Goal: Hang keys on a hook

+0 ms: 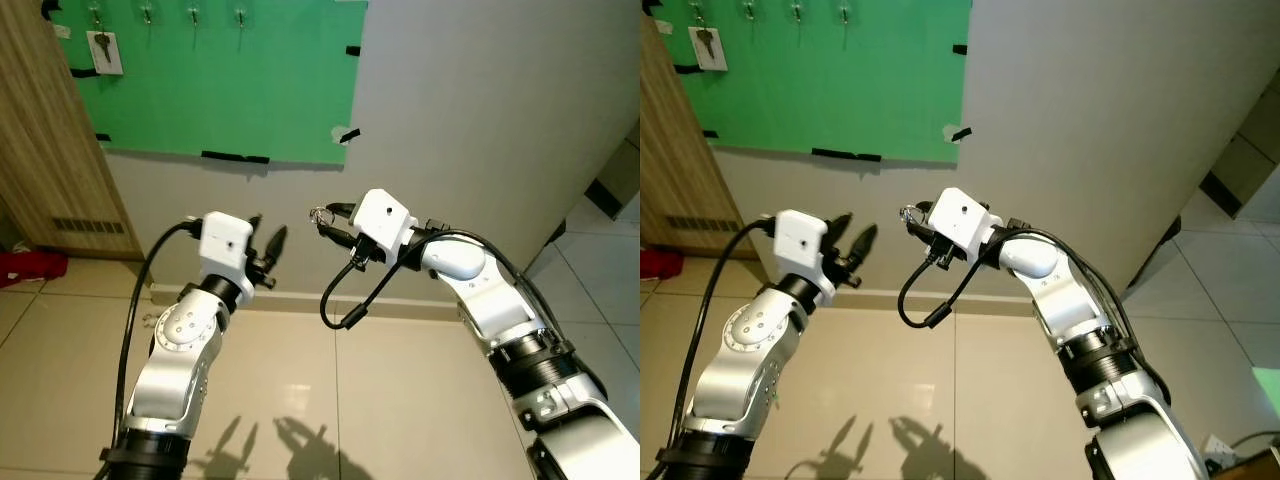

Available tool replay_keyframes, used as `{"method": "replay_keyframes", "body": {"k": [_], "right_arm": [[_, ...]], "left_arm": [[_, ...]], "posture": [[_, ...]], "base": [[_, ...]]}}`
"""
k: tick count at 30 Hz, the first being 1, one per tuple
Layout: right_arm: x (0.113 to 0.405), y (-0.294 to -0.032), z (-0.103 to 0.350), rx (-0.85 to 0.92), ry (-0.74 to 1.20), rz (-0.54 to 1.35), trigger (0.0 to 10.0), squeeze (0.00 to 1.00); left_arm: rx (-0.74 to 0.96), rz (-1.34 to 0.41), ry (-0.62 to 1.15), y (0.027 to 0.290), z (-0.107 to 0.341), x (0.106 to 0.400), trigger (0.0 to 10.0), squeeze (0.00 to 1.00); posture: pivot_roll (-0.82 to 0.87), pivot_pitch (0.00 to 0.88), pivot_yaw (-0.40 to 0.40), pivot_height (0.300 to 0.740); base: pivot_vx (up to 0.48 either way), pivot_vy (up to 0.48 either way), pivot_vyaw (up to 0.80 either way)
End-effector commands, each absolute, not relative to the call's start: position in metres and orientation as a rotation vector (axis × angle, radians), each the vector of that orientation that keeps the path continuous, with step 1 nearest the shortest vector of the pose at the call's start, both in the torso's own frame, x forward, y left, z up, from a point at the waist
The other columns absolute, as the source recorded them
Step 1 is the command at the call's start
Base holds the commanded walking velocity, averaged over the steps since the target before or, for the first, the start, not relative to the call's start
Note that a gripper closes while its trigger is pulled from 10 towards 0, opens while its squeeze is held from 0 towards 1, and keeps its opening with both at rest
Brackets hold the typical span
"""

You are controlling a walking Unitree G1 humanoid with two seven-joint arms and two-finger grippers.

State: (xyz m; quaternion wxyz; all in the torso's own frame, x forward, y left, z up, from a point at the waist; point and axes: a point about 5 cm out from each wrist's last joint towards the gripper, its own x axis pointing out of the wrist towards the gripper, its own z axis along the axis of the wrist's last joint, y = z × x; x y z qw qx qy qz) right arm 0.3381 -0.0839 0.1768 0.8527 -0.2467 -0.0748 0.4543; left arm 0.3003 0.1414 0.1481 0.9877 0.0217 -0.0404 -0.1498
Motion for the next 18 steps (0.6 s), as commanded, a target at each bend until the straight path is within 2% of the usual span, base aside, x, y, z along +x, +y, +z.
{"method": "replay_keyframes", "body": {"k": [1,4,7,11,18], "right_arm": [[0.340,-0.086,0.181,-0.395,-0.154,0.898,10.0,0.00],[0.345,-0.086,0.178,-0.134,-0.069,0.817,10.0,0.00],[0.349,-0.090,0.160,0.126,0.016,0.658,10.0,0.00],[0.348,-0.089,0.150,0.190,0.052,0.607,10.0,0.00],[0.344,-0.080,0.152,0.209,0.073,0.630,10.0,0.00]], "left_arm": [[0.041,-0.243,-0.115,0.142,0.155,0.301,10.0,0.00],[0.027,-0.182,-0.114,0.142,0.155,0.300,10.0,0.00],[0.074,-0.058,-0.117,0.156,0.158,0.303,10.0,0.00],[0.117,-0.016,-0.105,0.163,0.158,0.304,10.0,0.00],[0.171,0.017,-0.095,0.166,0.159,0.306,10.0,0.00]], "posture": [[-0.02,0.000,-0.043,0.740],[-0.01,0.000,-0.044,0.740],[-0.01,0.000,-0.037,0.740],[-0.01,0.000,-0.029,0.740],[-0.01,0.000,-0.017,0.740]], "base": [[0.480,0.000,0.00],[0.480,0.000,0.00],[0.480,0.000,0.00],[0.480,0.000,0.00],[0.480,0.000,0.00]]}}
